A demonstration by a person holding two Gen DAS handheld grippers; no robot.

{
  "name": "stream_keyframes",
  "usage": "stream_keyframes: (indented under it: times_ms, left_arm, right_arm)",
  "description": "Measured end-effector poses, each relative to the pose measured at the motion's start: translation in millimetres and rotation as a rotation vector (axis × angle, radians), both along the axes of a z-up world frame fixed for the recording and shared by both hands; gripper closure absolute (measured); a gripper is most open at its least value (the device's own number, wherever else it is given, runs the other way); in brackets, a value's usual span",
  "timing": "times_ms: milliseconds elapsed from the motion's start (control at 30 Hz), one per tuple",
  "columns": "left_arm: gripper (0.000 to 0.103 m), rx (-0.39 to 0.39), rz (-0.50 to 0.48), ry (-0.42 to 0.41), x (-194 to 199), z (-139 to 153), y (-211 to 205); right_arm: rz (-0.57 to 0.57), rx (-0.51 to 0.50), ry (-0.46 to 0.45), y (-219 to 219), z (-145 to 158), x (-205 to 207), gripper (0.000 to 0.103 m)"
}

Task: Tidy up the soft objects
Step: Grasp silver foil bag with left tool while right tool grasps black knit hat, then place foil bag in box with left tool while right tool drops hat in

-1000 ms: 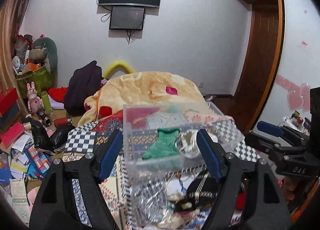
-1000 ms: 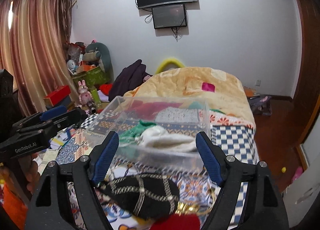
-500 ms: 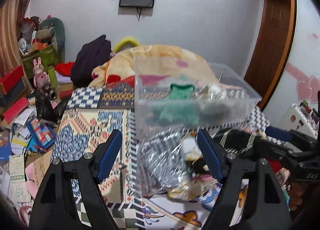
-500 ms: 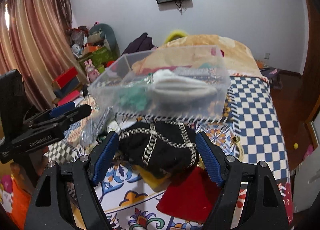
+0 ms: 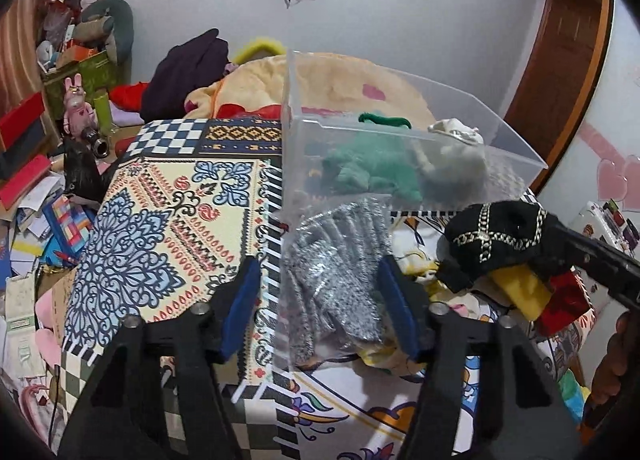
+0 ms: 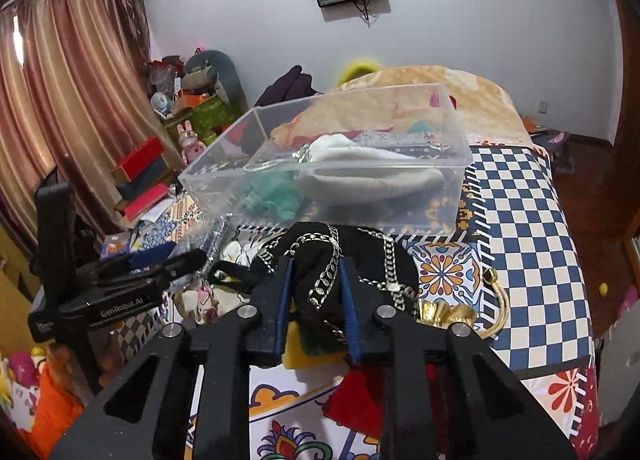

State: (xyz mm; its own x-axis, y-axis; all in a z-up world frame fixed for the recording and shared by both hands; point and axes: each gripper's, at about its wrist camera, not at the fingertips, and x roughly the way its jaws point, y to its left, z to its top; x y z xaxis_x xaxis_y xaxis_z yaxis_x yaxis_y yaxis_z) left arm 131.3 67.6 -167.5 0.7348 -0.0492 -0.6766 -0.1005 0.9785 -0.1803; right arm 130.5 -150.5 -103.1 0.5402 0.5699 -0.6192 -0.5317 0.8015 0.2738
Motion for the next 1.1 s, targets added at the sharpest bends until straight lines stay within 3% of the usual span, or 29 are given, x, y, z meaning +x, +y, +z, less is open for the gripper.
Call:
stream_keyframes:
  times_ms: [133, 300, 600, 633, 1100]
  left_arm:
    - [0.069, -0.005, -0.023, -0.005, -1, 1, -4]
    - [0.078, -0.005, -0.029, -0.022, -7, 5, -6]
    - [0.083, 0.002, -0.039, -0.104, -28, 34, -8]
    - [0.089, 0.004, -0.042, -0.116, -30, 39, -9]
    - [0.089, 0.062, -0.056, -0.270, -32, 98, -19]
  right_arm:
    - [-0.007, 0.026, -0.024, -7, 9, -3, 0.085]
    - [-0.026, 0.061, -0.056, -15, 21, -7, 0.086]
    - [-0.056, 0.097, -0.111, -26, 43, -11, 0.086]
    - [-0.058, 0.099, -0.120, -28, 45, -11, 0.086]
    - [-0.076, 0.137, -0.250, -33, 86, -9, 0.086]
